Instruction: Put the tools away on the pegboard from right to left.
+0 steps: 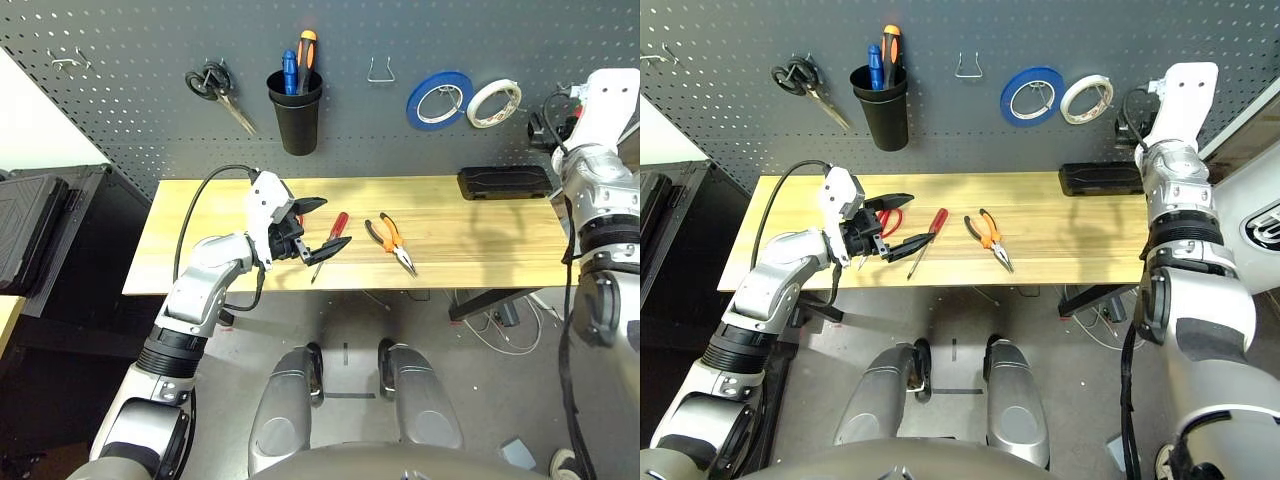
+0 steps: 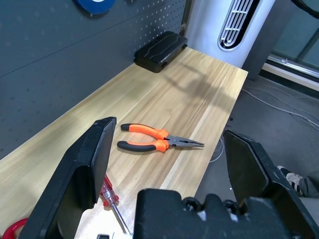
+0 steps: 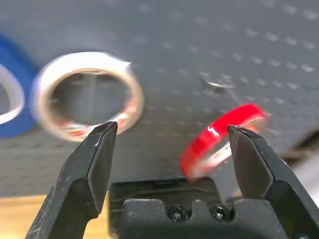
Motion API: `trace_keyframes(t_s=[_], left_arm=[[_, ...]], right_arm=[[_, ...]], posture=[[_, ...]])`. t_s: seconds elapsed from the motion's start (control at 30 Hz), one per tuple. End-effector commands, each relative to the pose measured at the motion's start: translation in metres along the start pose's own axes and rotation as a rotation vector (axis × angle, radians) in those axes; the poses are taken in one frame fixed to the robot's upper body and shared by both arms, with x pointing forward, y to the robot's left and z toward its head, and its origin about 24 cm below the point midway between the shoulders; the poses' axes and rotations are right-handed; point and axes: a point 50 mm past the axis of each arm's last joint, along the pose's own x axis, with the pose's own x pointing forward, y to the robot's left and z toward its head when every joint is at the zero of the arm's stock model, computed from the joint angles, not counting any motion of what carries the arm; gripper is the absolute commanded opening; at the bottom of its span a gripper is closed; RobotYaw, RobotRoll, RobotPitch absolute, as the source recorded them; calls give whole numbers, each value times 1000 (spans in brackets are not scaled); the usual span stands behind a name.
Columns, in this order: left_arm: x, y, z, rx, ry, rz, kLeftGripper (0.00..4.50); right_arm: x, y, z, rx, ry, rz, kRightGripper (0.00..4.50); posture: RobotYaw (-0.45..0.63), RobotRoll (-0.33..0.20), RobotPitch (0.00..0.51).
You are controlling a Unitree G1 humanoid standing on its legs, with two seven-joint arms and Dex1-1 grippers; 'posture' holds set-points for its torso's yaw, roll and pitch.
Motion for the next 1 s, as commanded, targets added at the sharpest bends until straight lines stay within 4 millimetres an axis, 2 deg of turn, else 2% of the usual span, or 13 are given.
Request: trace_keyframes(t_s=[0.03, 0.33, 0.43, 0.67, 1.0], left_arm=[[1, -3, -2, 6, 20, -6, 4500], [1, -2, 0, 9, 19, 6, 4500], [2, -3, -1, 2, 26, 10, 4500], [3, -5, -3, -68, 43, 21, 4500], [5, -7, -3, -41, 35, 16, 4500]], right_arm=[[-8, 1, 1, 20, -9, 85, 4470], [-30, -9, 19, -57, 9, 348, 4470], [-39, -6, 21, -74, 37, 495, 4470], [-55, -7, 9, -93, 123, 691, 4470], [-64, -5, -10, -102, 160, 782, 4470]], posture=[[-80, 0, 174], [-83, 0, 172], [-84, 0, 171], [-81, 0, 168], [-76, 0, 157]])
